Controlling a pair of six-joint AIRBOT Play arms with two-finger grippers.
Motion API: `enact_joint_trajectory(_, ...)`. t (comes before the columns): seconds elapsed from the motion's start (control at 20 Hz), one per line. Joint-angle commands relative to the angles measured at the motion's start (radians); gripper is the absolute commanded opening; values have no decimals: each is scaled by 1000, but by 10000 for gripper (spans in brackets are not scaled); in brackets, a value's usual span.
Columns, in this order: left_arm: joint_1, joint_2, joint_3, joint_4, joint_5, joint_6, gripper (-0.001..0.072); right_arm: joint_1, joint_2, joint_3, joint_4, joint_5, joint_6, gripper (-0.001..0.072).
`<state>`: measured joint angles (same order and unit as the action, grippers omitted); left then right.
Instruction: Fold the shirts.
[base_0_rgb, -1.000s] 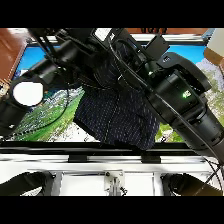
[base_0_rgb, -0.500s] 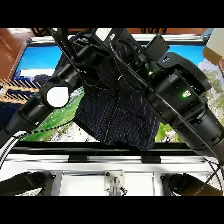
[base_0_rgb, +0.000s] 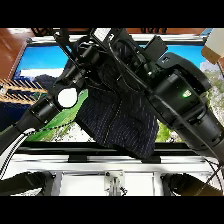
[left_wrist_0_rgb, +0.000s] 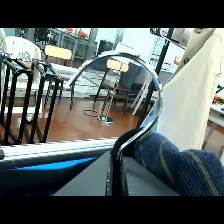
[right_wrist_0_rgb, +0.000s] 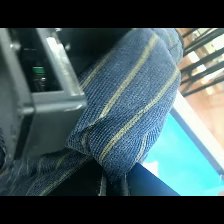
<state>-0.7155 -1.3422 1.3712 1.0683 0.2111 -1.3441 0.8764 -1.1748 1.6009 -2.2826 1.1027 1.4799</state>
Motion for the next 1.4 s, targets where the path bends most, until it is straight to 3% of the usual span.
enact_joint_trajectory(0.0, 23, 11, 1, -1, 12, 38, 55, 0, 3, 0, -5, 4, 1, 137)
enact_joint_trajectory(0.1, 51, 37, 1, -2, -27, 88, 54, 0, 20, 0, -18, 5, 2, 138)
enact_joint_trajectory(0.15, 69, 53, 1, -2, -63, 113, 54, 0, 33, 0, -28, 4, 3, 190)
enact_joint_trajectory(0.2, 85, 67, 1, -2, -89, 131, 54, 0, 51, 0, -39, 2, 10, 464)
enact_joint_trajectory(0.25, 102, 81, 1, -2, -106, 132, 54, 0, 73, 0, -53, 2, 12, 549)
enact_joint_trajectory(0.35, 129, 104, 2, -1, -108, 133, 54, 0, 124, 0, -45, -4, 13, 550)
enact_joint_trajectory(0.45, 150, 129, 2, -1, -113, 132, 54, 0, 190, 0, -27, -5, 84, 549)
enact_joint_trajectory(0.55, 160, 155, 2, -1, -119, 133, 54, -1, 258, 0, 42, -1, 151, 550)
enact_joint_trajectory(0.75, 161, 206, 10, -1, -144, 135, 54, -77, 338, 0, 233, 31, 164, 549)
enact_joint_trajectory(0.8, 161, 219, 13, -1, -163, 162, 54, -121, 331, -1, 318, 15, 141, 550)
enact_joint_trajectory(0.9, 160, 243, 16, -1, -191, 211, 54, -221, 286, -1, 566, -14, -19, 565)
enact_joint_trajectory(0.95, 161, 255, 16, -1, -218, 211, 54, -271, 251, -1, 682, -29, -104, 654)
enact_joint_trajectory(1.2, 182, 277, 16, -1, -344, 262, 54, -407, 99, -1, 1082, -111, -346, 654)
enact_joint_trajectory(1.35, 212, 277, 16, -2, -344, 262, 54, -407, 62, -1, 1145, -19, -428, 651)
